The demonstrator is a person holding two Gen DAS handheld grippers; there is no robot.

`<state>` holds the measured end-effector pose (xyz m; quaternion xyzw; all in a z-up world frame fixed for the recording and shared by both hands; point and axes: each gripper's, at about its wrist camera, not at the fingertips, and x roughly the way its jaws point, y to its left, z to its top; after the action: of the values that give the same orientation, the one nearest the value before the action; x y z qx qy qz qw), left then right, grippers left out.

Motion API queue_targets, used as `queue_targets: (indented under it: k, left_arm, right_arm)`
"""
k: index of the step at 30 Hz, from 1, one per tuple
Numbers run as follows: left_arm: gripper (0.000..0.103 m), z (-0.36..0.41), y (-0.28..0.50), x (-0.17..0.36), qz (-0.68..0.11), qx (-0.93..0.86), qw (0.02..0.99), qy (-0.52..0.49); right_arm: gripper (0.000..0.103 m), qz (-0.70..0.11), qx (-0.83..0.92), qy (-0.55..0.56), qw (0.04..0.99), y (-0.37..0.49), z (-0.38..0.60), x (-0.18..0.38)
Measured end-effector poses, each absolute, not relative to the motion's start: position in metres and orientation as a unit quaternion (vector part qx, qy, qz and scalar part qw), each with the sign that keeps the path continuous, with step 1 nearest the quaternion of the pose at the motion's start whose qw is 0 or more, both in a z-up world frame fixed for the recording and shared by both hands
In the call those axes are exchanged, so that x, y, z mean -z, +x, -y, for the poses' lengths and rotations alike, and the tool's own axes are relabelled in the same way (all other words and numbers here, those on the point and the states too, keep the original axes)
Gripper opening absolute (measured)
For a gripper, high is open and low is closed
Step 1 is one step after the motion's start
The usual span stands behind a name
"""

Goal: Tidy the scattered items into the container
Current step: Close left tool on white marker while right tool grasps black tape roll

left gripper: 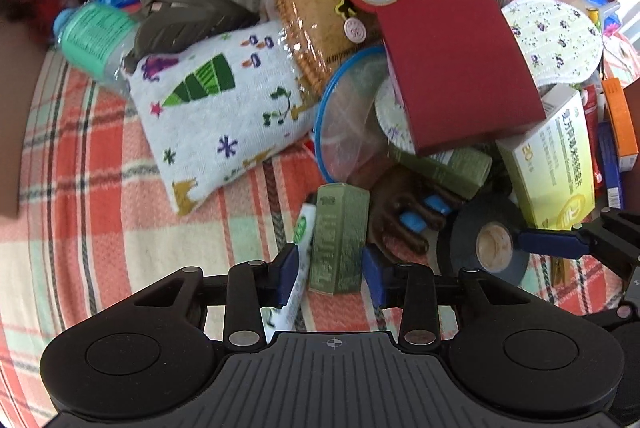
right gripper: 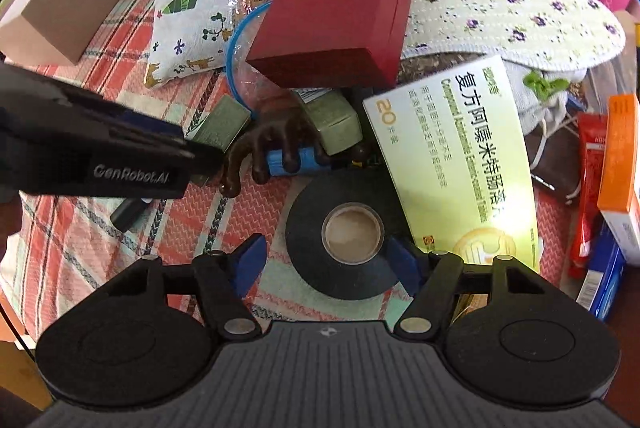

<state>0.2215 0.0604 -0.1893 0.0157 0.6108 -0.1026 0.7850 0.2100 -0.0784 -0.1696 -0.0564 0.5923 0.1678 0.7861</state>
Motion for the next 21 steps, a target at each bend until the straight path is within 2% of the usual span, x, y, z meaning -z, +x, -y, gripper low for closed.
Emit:
queue_targets:
  k: [1, 2, 3, 4, 5, 13, 16, 19, 21]
  left_arm:
    - [0.045, -0.061, 0.222, 0.191, -0.614, 0.102, 0.782, 0.018]
    - [0.040, -0.061, 0.222, 0.193, -0.618, 0.101, 0.779, 0.020]
    - [0.039, -0.061, 0.221, 0.193, -0.622, 0.105, 0.776, 0.017]
    - [0.037, -0.062, 0.220, 0.193, -0.625, 0.111, 0.772, 0.012]
    - [0.037, -0.062, 0.217, 0.193, -0.626, 0.119, 0.771, 0.010]
    - [0.039, -0.062, 0.214, 0.205, -0.637, 0.121, 0.761, 0.004]
    - [0.038, -0.063, 0.212, 0.206, -0.638, 0.123, 0.760, -0.001]
    - [0.038, -0.066, 0.210, 0.206, -0.639, 0.125, 0.759, -0.014]
    - [0.037, -0.068, 0.207, 0.202, -0.641, 0.126, 0.757, -0.022]
  right_arm:
    - [0.072, -0.590, -0.171, -0.060, 0.787, 0.210, 0.078, 0.169]
    - [0.067, -0.588, -0.177, -0.065, 0.787, 0.210, 0.077, 0.168]
    - [0.062, -0.587, -0.182, -0.067, 0.786, 0.210, 0.076, 0.168]
    - [0.051, -0.589, -0.186, -0.066, 0.784, 0.211, 0.076, 0.169]
    - [0.046, -0.591, -0.189, -0.064, 0.781, 0.211, 0.076, 0.170]
    - [0.046, -0.610, -0.203, -0.055, 0.764, 0.220, 0.072, 0.185]
    - [0.038, -0.613, -0.204, -0.057, 0.761, 0.224, 0.072, 0.189]
    - [0.038, -0.614, -0.207, -0.050, 0.760, 0.223, 0.076, 0.188]
    - [0.032, -0.614, -0.208, -0.047, 0.760, 0.222, 0.076, 0.187]
